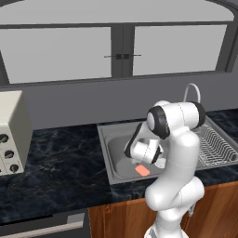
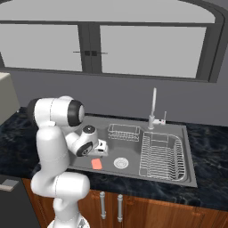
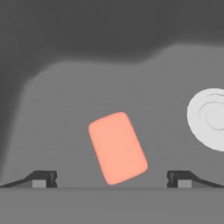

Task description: Pick up the bar soap and soap dispenser from the sink, and place them back in the cabinet, and close the cabinet doors.

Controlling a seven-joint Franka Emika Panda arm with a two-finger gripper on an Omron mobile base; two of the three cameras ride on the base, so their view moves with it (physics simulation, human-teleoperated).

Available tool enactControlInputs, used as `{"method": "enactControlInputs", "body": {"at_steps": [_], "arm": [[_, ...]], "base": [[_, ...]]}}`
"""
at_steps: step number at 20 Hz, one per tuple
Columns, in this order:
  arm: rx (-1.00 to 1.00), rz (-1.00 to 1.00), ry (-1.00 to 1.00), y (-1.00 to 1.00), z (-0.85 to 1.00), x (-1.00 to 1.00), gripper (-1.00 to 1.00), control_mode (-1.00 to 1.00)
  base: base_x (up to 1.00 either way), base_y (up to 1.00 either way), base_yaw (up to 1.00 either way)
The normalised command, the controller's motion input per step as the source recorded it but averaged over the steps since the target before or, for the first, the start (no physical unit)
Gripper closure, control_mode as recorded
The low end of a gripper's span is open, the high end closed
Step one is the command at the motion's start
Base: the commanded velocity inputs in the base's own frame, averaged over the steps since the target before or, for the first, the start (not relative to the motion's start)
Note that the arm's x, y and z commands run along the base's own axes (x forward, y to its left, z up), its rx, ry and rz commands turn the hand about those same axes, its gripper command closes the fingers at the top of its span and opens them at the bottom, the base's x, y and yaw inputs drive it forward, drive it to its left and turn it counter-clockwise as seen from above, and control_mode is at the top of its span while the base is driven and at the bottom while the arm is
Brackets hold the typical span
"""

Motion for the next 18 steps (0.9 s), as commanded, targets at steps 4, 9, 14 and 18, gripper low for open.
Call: {"method": "enactControlInputs", "body": {"at_steps": [4,9,14,18], "arm": [[0.0,0.0,0.0,-0.03,-0.15,0.0,-1.0,-1.0],[0.0,0.0,0.0,-0.01,-0.16,0.0,-1.0,-1.0],[0.0,0.0,0.0,0.0,-0.17,0.0,-1.0,-1.0],[0.0,0.02,0.0,0.0,-0.18,0.01,-1.0,-1.0]], "base": [[0.0,0.0,0.0],[0.0,0.0,0.0],[0.0,0.0,0.0],[0.0,0.0,0.0]]}}
